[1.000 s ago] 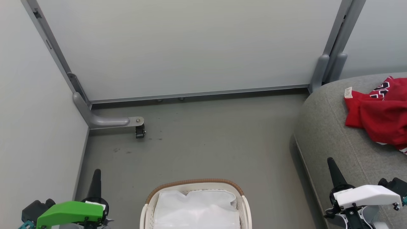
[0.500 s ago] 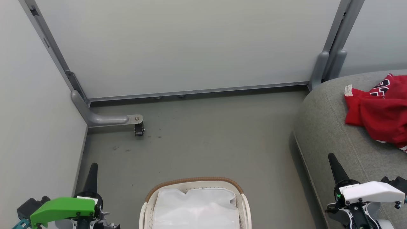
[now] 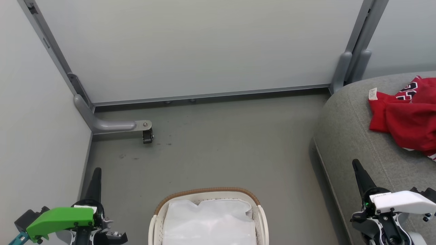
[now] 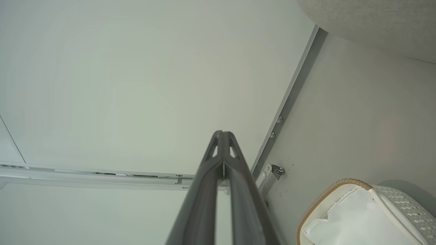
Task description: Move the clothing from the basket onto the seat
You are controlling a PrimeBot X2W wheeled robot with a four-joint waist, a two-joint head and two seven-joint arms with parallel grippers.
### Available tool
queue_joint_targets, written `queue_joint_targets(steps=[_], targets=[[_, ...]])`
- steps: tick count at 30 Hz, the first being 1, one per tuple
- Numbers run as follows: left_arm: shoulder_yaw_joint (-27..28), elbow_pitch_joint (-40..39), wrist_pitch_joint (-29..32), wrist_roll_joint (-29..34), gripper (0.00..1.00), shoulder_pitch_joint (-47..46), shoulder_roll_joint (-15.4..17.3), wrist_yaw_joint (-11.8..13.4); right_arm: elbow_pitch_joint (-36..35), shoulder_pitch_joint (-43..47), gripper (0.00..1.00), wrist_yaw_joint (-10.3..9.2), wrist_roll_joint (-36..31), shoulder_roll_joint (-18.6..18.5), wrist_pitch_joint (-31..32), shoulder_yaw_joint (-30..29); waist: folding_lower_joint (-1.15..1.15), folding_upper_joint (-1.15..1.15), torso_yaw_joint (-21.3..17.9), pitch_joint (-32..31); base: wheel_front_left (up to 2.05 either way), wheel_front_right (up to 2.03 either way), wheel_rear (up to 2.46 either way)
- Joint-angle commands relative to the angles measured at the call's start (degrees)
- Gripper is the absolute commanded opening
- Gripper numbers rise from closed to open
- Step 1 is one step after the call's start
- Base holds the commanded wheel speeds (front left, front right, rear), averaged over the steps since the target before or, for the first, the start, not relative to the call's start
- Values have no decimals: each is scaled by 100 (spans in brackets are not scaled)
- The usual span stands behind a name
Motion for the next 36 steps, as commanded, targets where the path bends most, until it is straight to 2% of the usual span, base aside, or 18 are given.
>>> queue_joint_targets(steps=[1,25,36], targets=[[53,-46,33,-122,0,-127,0,-52,-60,-89,0,-3,132,-35,38,-29,0,0,-2,7,0,0,0],[302,-53,287,-839,0,-273,-70,-161,-121,-157,0,-3,1062,-42,293,-116,0,0,-32,113,0,0,0],[299,-50,290,-830,0,-259,-68,-150,-120,-155,0,-3,1056,-42,287,-113,0,0,-33,115,0,0,0]])
